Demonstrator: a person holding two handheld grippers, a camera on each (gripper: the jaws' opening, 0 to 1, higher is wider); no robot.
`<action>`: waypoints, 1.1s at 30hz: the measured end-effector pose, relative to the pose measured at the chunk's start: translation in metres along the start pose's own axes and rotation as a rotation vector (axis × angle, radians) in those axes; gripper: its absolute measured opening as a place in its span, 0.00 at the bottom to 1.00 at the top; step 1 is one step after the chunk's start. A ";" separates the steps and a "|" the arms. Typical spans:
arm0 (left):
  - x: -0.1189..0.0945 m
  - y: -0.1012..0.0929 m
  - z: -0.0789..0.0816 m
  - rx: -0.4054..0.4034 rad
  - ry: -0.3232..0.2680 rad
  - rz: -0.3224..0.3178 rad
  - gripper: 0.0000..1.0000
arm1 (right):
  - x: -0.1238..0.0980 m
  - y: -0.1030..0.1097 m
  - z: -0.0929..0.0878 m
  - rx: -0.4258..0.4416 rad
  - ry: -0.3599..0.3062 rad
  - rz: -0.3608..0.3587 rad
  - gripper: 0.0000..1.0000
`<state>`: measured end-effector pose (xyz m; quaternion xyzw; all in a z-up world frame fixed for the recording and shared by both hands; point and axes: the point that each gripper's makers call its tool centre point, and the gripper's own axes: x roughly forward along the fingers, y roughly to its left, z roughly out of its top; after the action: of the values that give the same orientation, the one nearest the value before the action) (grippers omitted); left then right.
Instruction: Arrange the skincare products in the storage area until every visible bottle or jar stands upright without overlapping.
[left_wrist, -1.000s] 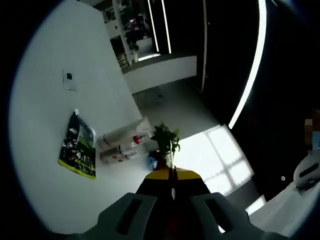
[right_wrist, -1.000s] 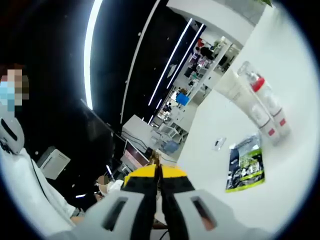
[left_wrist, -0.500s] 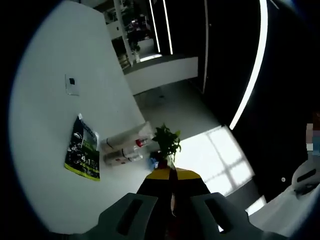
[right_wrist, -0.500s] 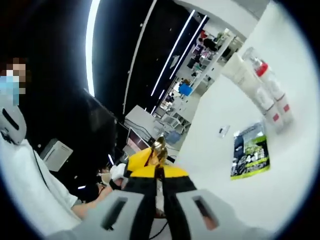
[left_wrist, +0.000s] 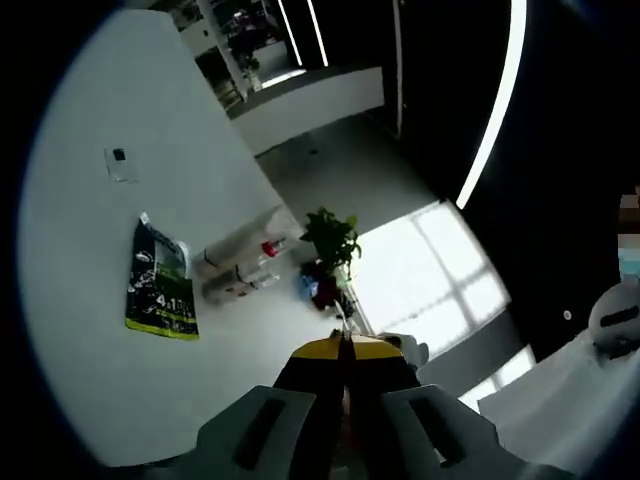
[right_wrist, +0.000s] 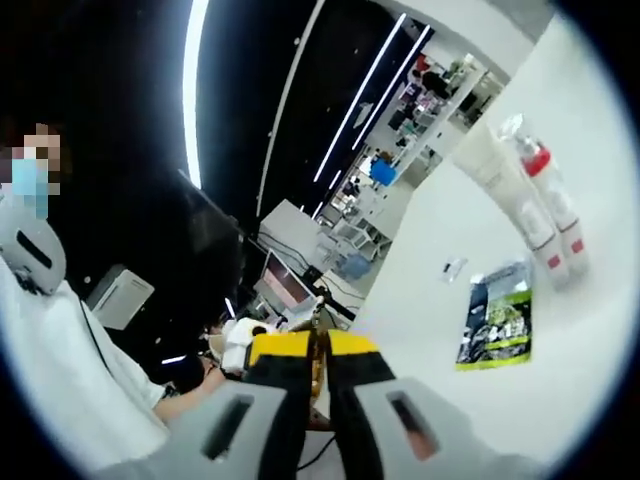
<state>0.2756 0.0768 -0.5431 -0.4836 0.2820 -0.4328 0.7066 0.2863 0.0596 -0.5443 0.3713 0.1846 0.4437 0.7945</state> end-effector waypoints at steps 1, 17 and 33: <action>0.000 0.001 -0.002 -0.004 0.009 0.001 0.00 | -0.001 0.000 0.000 0.001 0.005 0.002 0.04; 0.002 0.003 -0.001 0.008 0.036 0.007 0.00 | -0.003 -0.003 0.002 0.078 -0.035 -0.024 0.01; -0.001 0.025 -0.018 0.019 0.053 0.087 0.04 | 0.001 -0.018 -0.002 0.105 -0.055 -0.100 0.01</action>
<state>0.2689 0.0742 -0.5725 -0.4526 0.3172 -0.4170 0.7216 0.2958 0.0549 -0.5596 0.4147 0.2039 0.3829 0.7999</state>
